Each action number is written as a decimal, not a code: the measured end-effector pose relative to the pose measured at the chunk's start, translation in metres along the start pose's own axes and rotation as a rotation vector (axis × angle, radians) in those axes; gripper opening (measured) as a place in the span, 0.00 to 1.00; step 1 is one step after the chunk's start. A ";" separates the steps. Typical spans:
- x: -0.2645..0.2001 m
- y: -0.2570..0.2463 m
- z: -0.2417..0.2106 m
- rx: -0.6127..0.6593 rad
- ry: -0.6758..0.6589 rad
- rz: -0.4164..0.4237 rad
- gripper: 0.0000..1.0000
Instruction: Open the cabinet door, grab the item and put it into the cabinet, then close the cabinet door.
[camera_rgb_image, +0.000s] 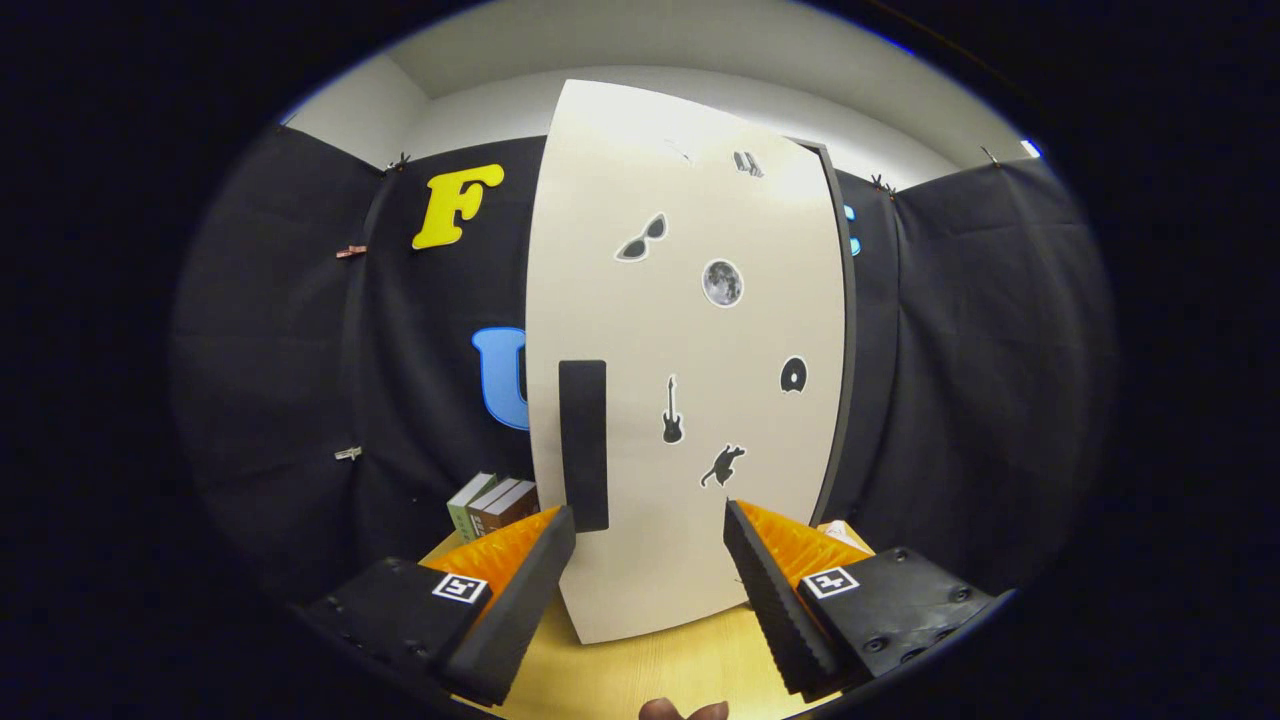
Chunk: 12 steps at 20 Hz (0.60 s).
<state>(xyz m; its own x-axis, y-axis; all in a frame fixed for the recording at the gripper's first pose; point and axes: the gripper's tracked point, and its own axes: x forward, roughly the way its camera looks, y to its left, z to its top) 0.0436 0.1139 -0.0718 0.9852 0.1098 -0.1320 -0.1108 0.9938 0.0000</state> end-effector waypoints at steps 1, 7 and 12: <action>0.001 -0.001 0.002 -0.001 -0.007 -0.005 0.98; 0.002 -0.023 0.012 0.019 -0.029 -0.043 0.98; -0.006 -0.044 0.009 0.032 -0.017 -0.055 0.98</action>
<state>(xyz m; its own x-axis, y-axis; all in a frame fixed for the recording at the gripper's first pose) 0.0433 0.0696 -0.0621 0.9918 0.0550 -0.1157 -0.0525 0.9983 0.0246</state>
